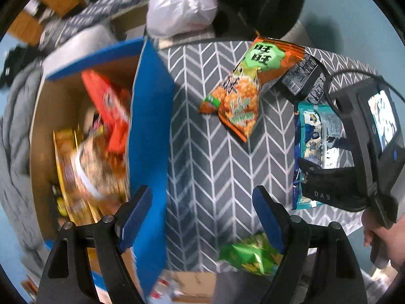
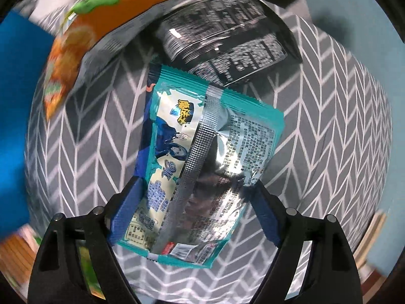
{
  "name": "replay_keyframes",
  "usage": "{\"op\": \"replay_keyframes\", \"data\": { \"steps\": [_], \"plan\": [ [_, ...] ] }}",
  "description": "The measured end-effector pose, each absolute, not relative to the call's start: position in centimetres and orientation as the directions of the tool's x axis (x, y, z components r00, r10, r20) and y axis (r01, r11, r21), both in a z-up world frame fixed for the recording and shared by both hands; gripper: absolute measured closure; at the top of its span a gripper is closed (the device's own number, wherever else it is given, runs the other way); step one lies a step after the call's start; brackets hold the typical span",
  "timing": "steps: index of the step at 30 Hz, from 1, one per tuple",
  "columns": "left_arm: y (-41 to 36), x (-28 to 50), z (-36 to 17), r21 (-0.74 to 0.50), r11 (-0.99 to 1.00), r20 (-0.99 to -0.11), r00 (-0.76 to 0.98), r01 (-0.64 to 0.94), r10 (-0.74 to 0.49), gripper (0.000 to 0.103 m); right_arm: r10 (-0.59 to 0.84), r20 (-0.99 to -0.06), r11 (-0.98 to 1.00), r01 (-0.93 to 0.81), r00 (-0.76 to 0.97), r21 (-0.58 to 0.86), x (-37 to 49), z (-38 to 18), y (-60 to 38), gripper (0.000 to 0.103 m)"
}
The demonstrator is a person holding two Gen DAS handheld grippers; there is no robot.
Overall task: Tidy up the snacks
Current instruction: 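Lift the teal-silver bag with the right tool while the left tool grasps the green bean bag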
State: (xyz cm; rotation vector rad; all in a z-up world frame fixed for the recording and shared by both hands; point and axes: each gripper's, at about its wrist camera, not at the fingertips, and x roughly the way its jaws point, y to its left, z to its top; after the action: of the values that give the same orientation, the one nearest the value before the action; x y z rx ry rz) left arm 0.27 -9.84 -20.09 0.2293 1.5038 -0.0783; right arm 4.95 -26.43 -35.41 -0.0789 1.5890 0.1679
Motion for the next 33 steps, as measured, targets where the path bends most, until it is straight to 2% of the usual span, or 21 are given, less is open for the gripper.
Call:
{"op": "replay_keyframes", "data": {
  "steps": [4, 8, 12, 19, 22, 25, 33],
  "plan": [
    [-9.5, -2.0, -20.0, 0.037, 0.998, -0.999, 0.014, 0.055, 0.037, 0.021, 0.056, -0.998, 0.939, -0.339, -0.007, 0.055, 3.2, -35.5, -26.6, 0.023],
    [-9.3, -4.1, -20.7, 0.029, 0.996, -0.999, -0.017, -0.079, 0.027, 0.021, 0.065, -0.998, 0.861, -0.506, 0.013, 0.049, 1.5, -35.7, -27.6, 0.024],
    [-8.4, -6.5, -21.7, 0.014, 0.962, -0.999, -0.052, -0.272, 0.000, 0.021, 0.080, -0.997, 0.793, -0.607, 0.014, 0.055, -0.5, -35.5, -29.2, 0.028],
    [-6.7, -9.7, -23.2, -0.040, 0.839, -0.995, -0.055, -0.543, -0.083, 0.021, 0.085, -0.996, 0.678, -0.733, 0.016, 0.046, -2.9, -34.4, -31.7, 0.029],
    [-6.4, -10.9, -23.9, -0.068, 0.778, -0.992, -0.042, -0.625, -0.121, 0.021, 0.069, -0.998, 0.667, -0.744, 0.007, 0.041, -2.6, -34.7, -30.0, 0.028],
    [-6.1, -11.6, -24.6, -0.096, 0.730, -0.987, -0.029, -0.676, -0.157, 0.021, 0.057, -0.997, 0.722, -0.689, -0.044, 0.072, -1.5, -35.0, -29.6, 0.022],
    [-6.3, -11.9, -27.7, -0.093, 0.709, -0.978, -0.069, -0.699, -0.196, 0.021, 0.053, -0.996, 0.824, -0.560, -0.075, 0.086, 0.4, -36.0, -30.0, 0.020]
  ]
}}
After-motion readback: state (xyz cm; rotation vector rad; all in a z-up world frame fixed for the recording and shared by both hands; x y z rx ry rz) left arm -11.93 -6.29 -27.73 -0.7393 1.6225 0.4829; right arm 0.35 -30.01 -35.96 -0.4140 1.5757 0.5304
